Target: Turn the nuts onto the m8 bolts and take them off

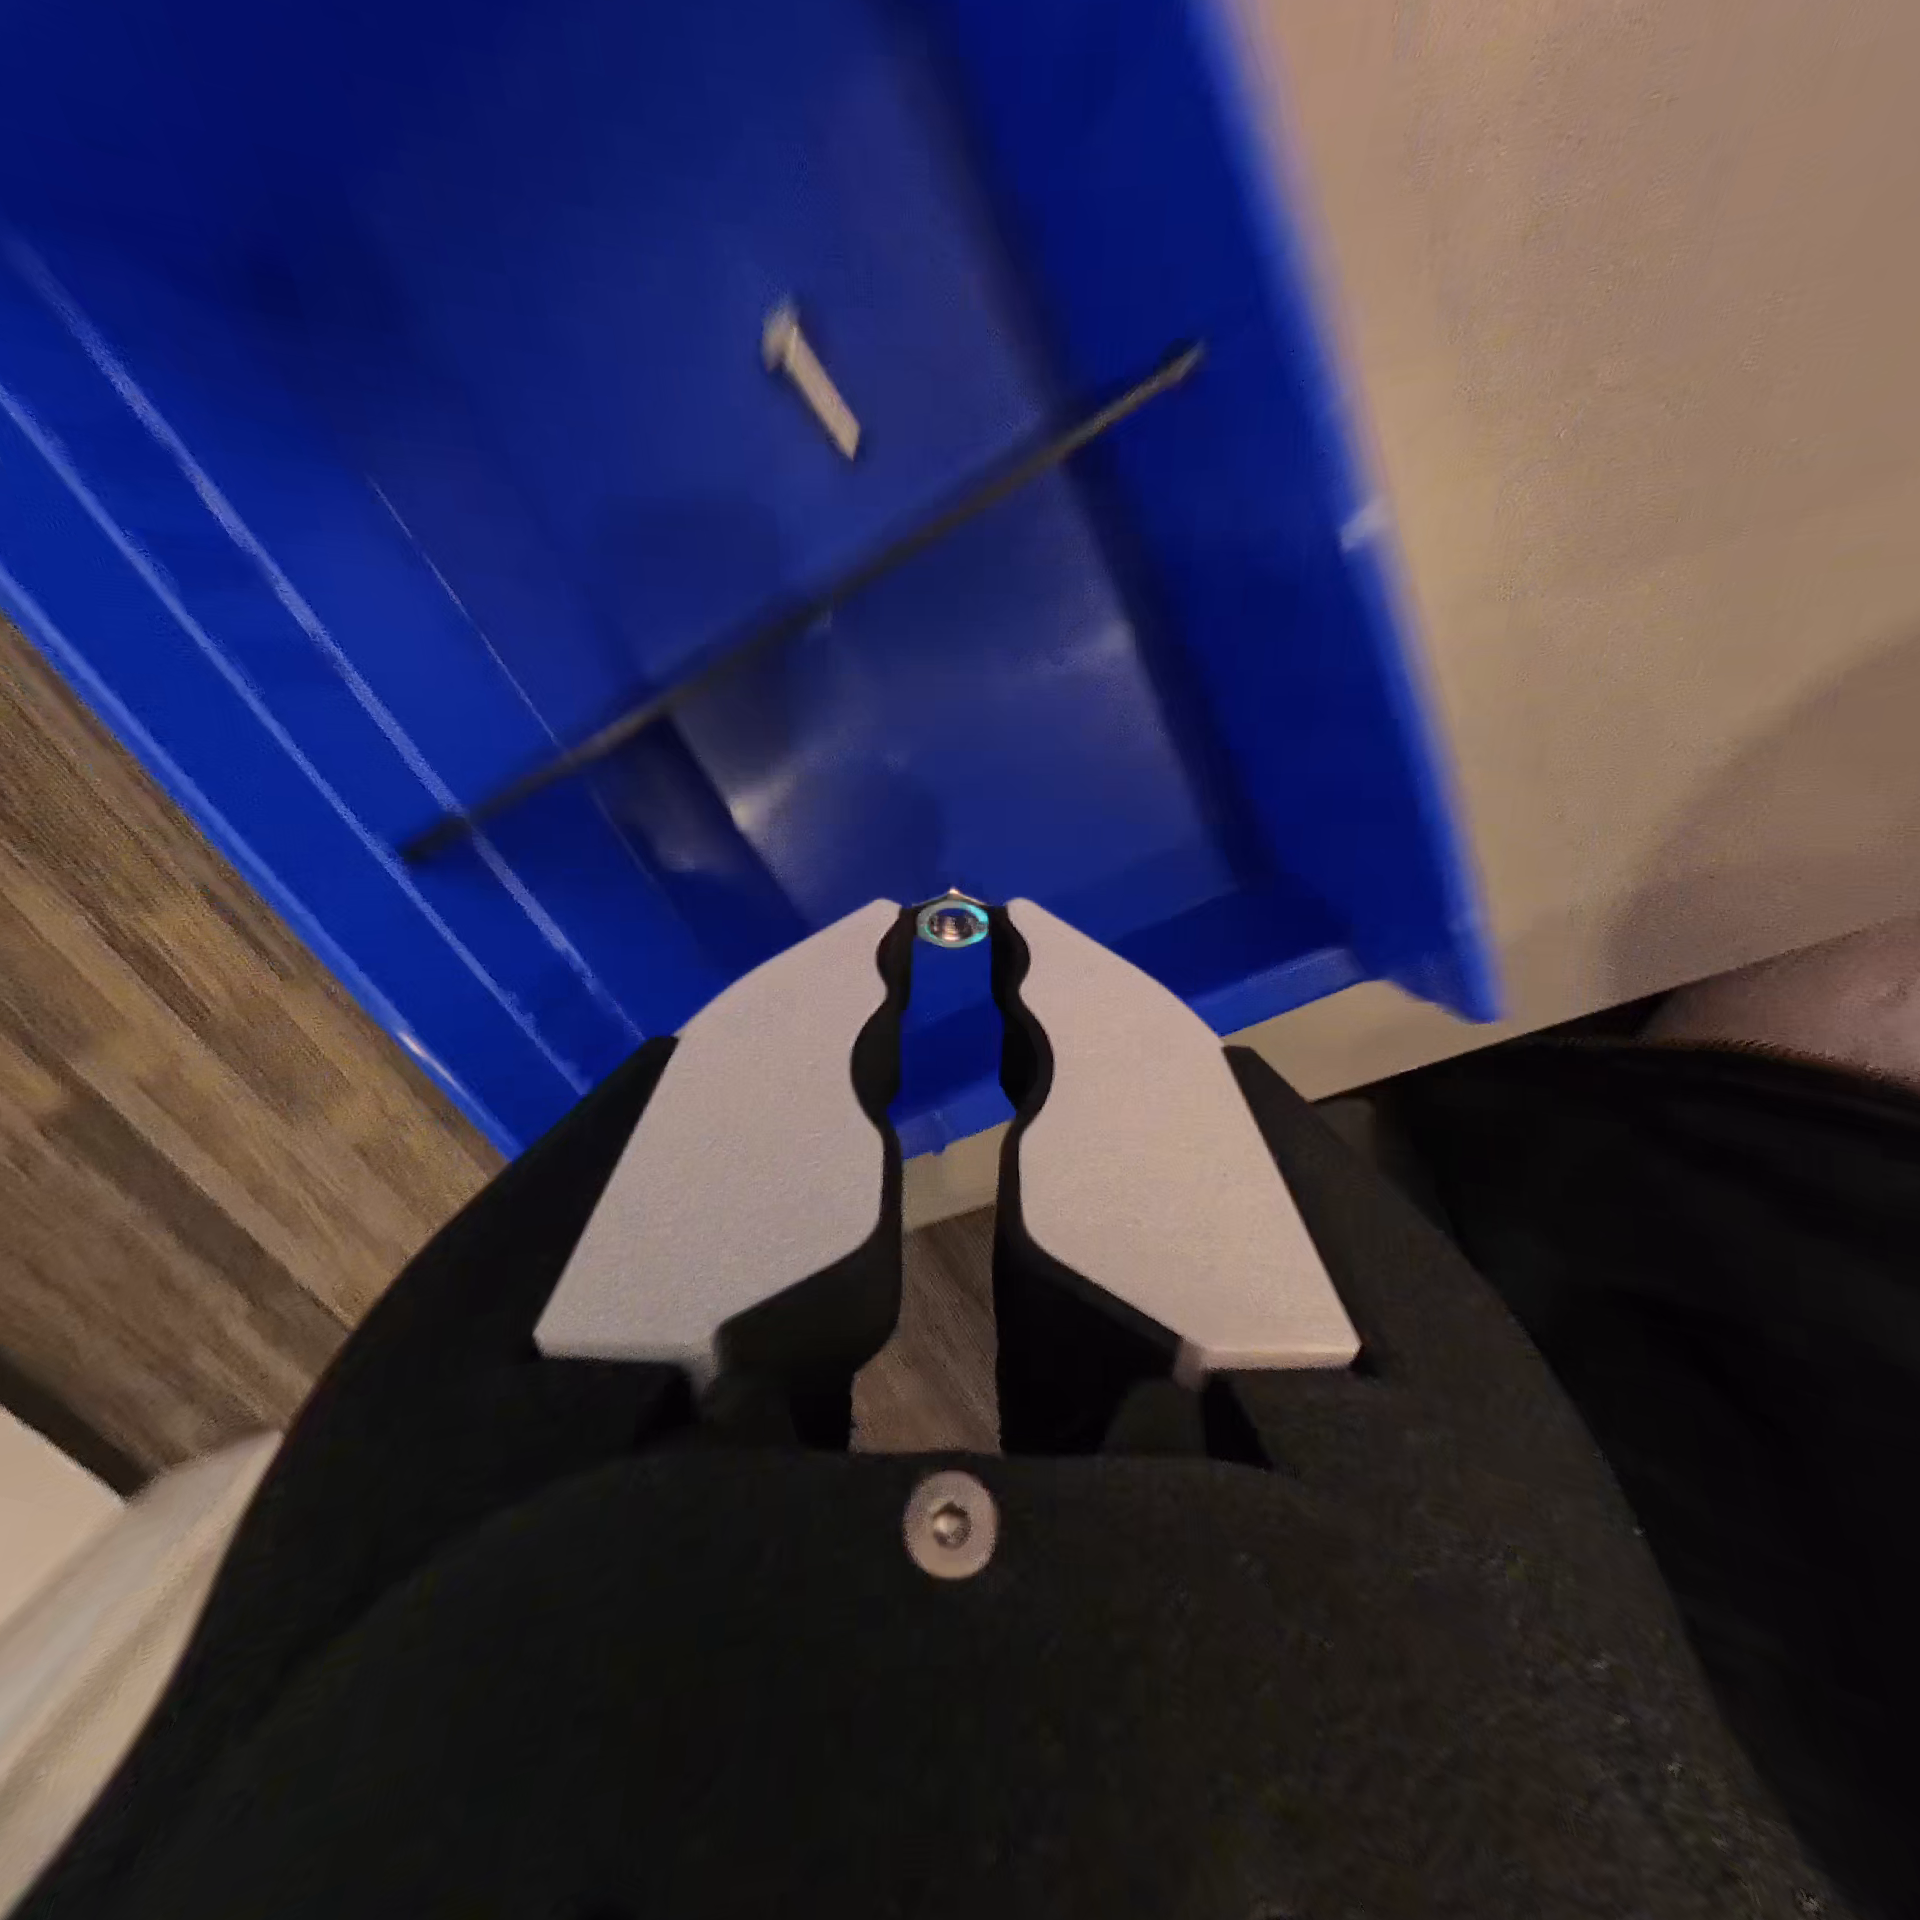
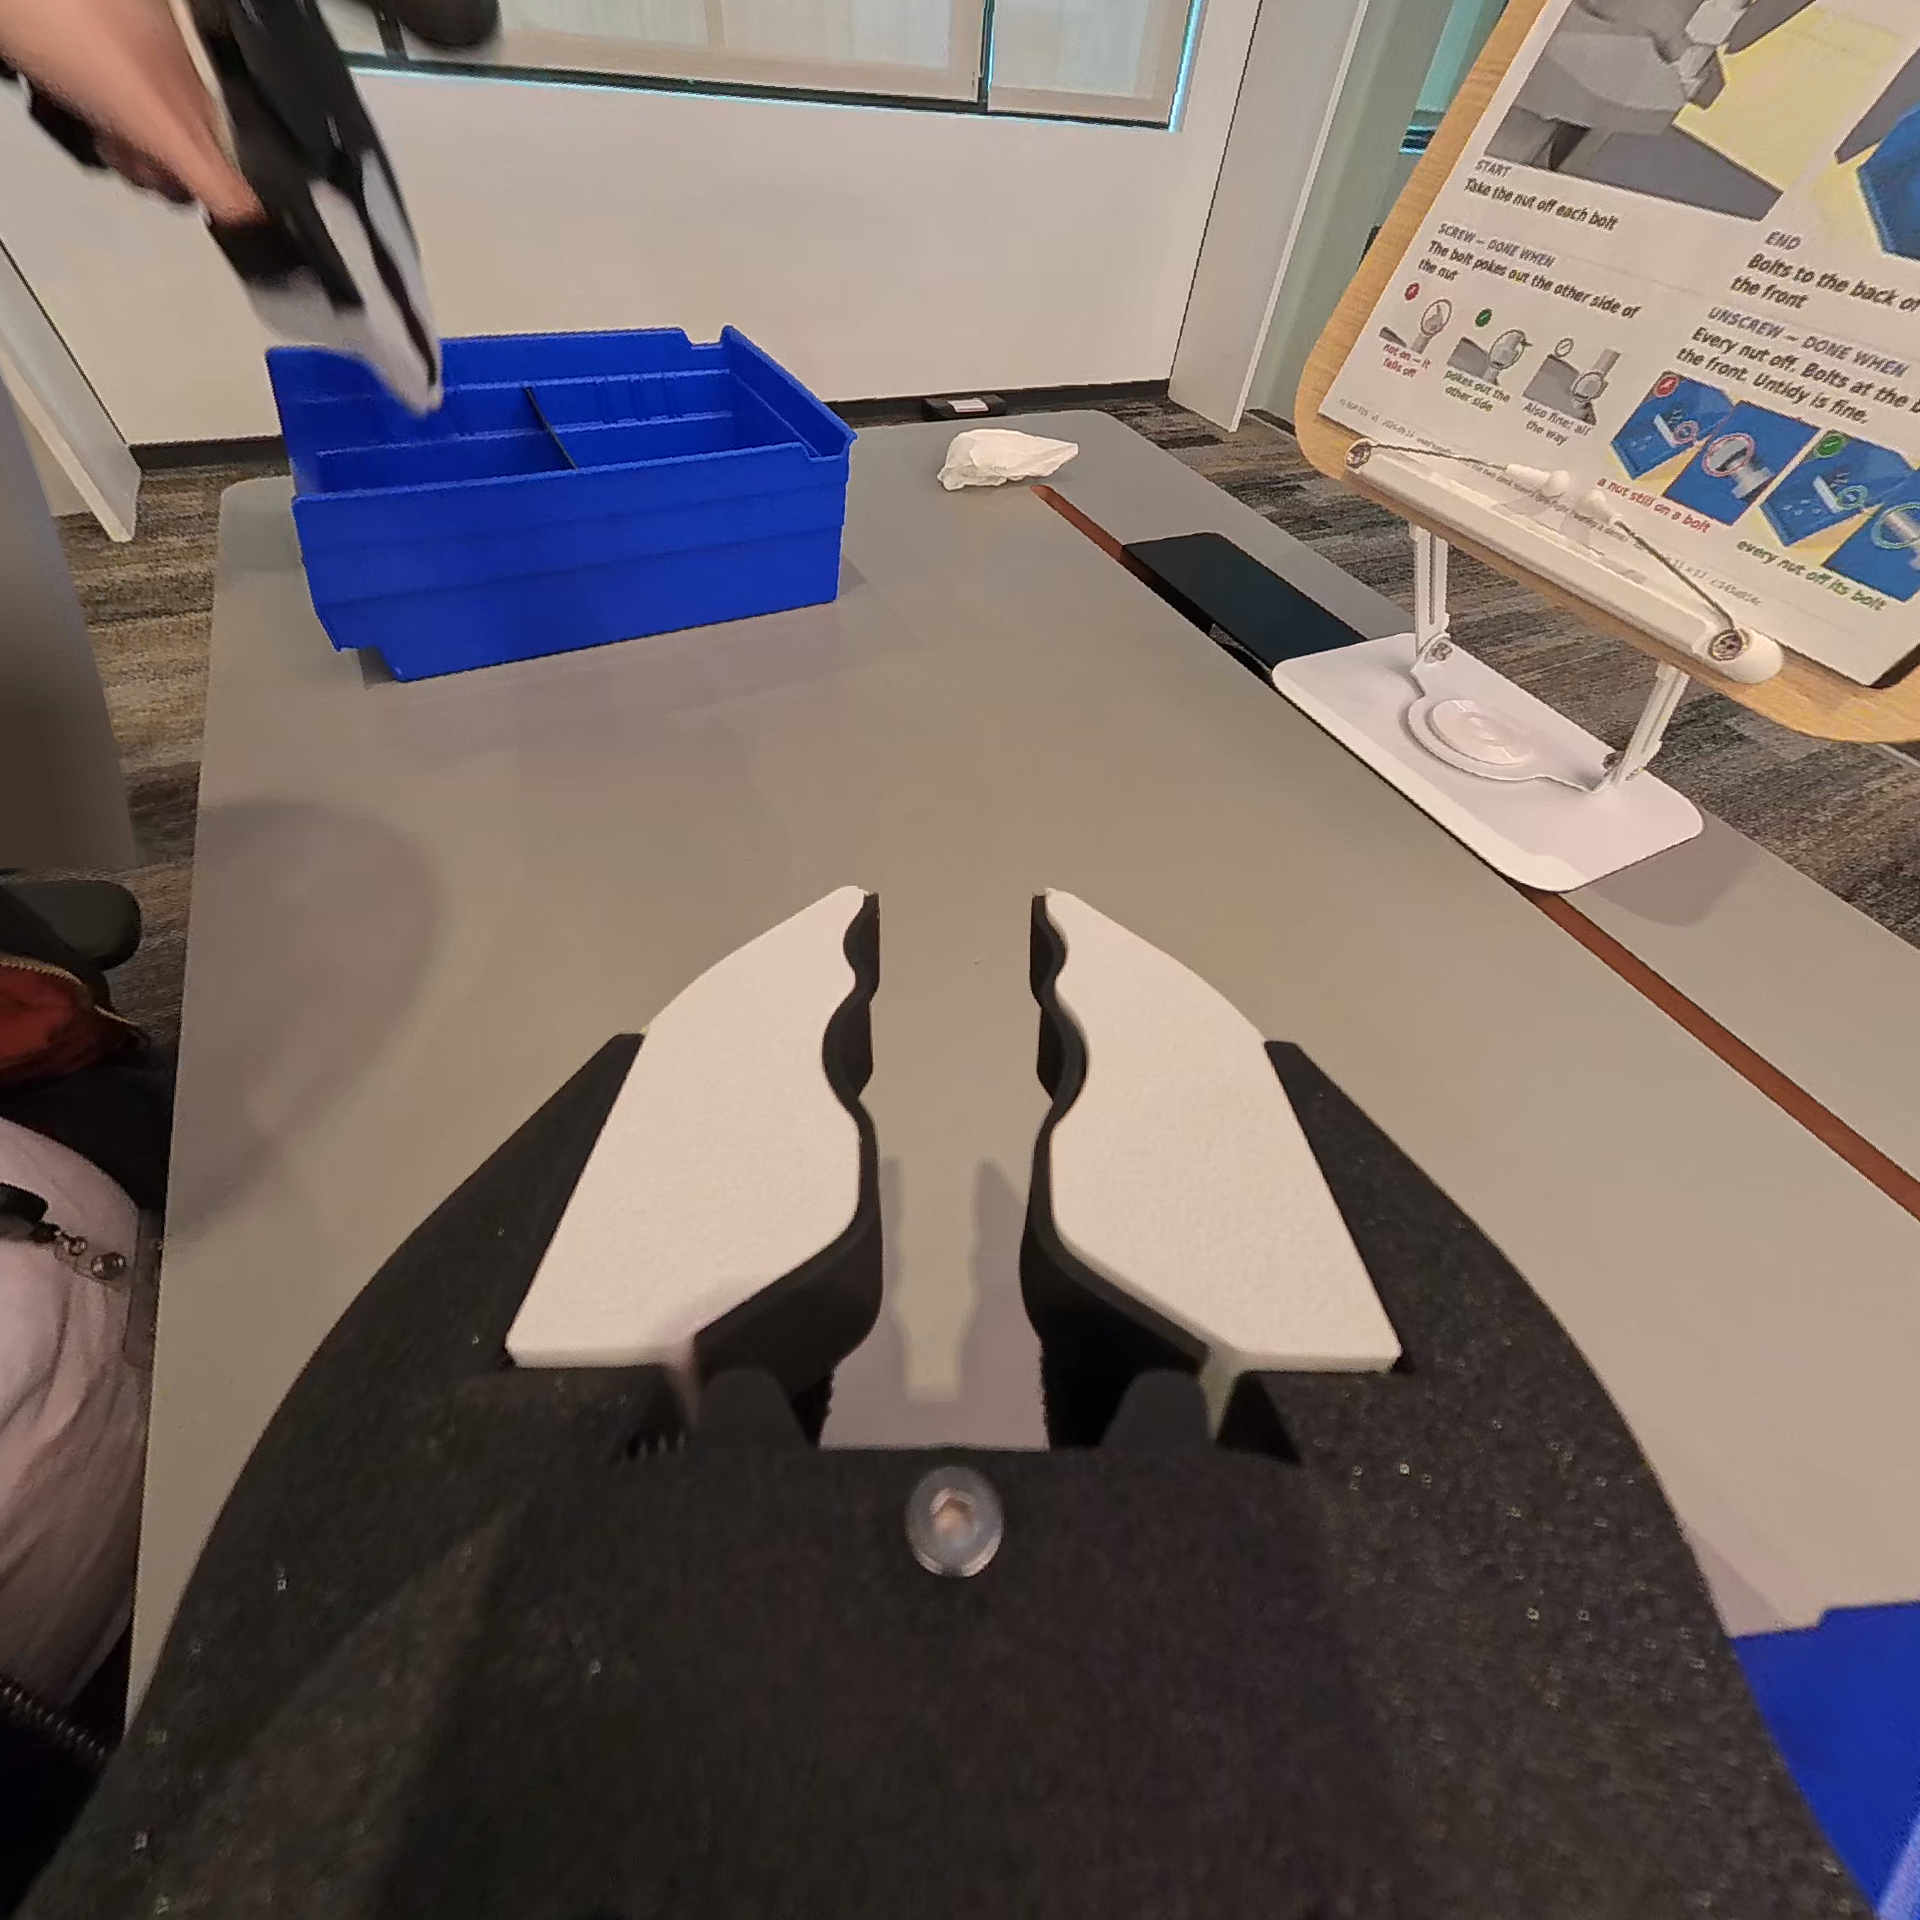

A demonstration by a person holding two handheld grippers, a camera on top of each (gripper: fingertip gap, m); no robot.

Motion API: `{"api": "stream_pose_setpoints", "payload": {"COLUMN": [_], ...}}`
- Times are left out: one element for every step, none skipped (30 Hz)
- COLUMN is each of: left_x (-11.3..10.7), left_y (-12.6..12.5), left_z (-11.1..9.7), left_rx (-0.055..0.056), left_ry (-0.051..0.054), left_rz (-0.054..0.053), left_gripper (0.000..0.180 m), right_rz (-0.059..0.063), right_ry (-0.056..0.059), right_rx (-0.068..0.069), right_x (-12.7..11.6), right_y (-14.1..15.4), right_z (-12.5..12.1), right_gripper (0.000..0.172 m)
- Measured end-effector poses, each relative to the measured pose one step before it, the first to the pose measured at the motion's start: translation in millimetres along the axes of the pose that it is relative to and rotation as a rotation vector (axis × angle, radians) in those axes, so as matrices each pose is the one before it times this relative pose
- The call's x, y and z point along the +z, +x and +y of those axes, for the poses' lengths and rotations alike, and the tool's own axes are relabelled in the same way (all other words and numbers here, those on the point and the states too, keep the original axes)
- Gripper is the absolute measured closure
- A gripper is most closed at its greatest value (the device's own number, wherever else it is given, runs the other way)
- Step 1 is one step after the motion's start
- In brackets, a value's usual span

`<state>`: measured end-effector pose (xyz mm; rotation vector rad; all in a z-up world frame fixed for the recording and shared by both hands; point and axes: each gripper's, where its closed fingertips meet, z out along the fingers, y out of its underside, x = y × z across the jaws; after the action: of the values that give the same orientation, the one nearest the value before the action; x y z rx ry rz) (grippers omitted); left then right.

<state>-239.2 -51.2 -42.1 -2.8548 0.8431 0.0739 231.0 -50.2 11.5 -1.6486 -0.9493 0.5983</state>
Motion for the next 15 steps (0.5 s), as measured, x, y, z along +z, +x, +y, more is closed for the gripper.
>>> {"api": "stream_pose_setpoints", "payload": {"left_x": [-15.48,-13.03,-9.47,-5.14,-0.16,5.77,11.70,15.82,18.03,18.80,18.41,17.34,15.95,14.86,12.80], "left_y": [10.53,12.92,14.09,14.44,14.38,14.98,14.03,10.78,6.91,3.82,2.13,1.33,2.28,2.74,2.22], "left_z": [-17.58,-19.93,-21.29,-23.01,-23.72,-22.12,-19.56,-18.21,-17.06,-14.38,-11.43,-10.51,-9.37,-4.90,-2.97], "left_rx": [0.0476,0.0569,0.0635,0.0681,0.0644,0.0562,0.0483,0.0477,0.0456,0.0447,0.0448,0.0327,0.0264,0.0177,0.0131], "left_ry": [0.0535,0.0462,0.0331,0.0281,0.0226,0.0071,-0.0117,-0.0191,-0.0207,-0.0291,-0.0369,-0.0303,-0.0206,-0.0358,-0.0357], "left_rz": [-0.0087,-0.0028,0.0005,0.0024,0.0100,0.0254,0.0329,0.0242,0.0104,0.0000,-0.0046,-0.0044,0.0061,0.0133,0.0136], "left_gripper": [0.166,0.166,0.166,0.166,0.166,0.166,0.166,0.166,0.166,0.166,0.166,0.166,0.166,0.166,0.166], "right_rz": [-0.0032,-0.0044,-0.0046,-0.0042,-0.0044,-0.0053,-0.0059,-0.0070,-0.0084,-0.0066,-0.0040,-0.0060,-0.0081,-0.0049,-0.0012], "right_ry": [0.0029,0.0033,0.0017,-0.0002,0.0003,0.0024,0.0036,0.0032,0.0018,0.0009,0.0017,0.0018,0.0007,0.0005,0.0009], "right_rx": [0.0026,0.0022,0.0024,0.0025,0.0022,0.0024,0.0033,0.0052,0.0053,0.0029,0.0018,0.0030,0.0030,0.0011,0.0007], "right_x": [1.25,1.49,1.72,1.80,1.76,1.34,1.11,0.71,0.43,0.09,-0.19,-0.53,-0.77,-0.99,-1.17], "right_y": [-0.71,-0.96,-1.09,-1.06,-1.22,-1.45,-1.65,-1.78,-2.22,-2.10,-1.93,-2.15,-2.19,-1.63,-0.67], "right_z": [-0.49,-0.40,-0.09,0.10,0.15,-0.07,-0.34,-0.17,-0.06,0.13,0.23,0.42,0.72,0.81,0.73], "right_gripper": [0.145,0.145,0.145,0.145,0.145,0.145,0.145,0.145,0.145,0.145,0.145,0.145,0.145,0.145,0.145]}}
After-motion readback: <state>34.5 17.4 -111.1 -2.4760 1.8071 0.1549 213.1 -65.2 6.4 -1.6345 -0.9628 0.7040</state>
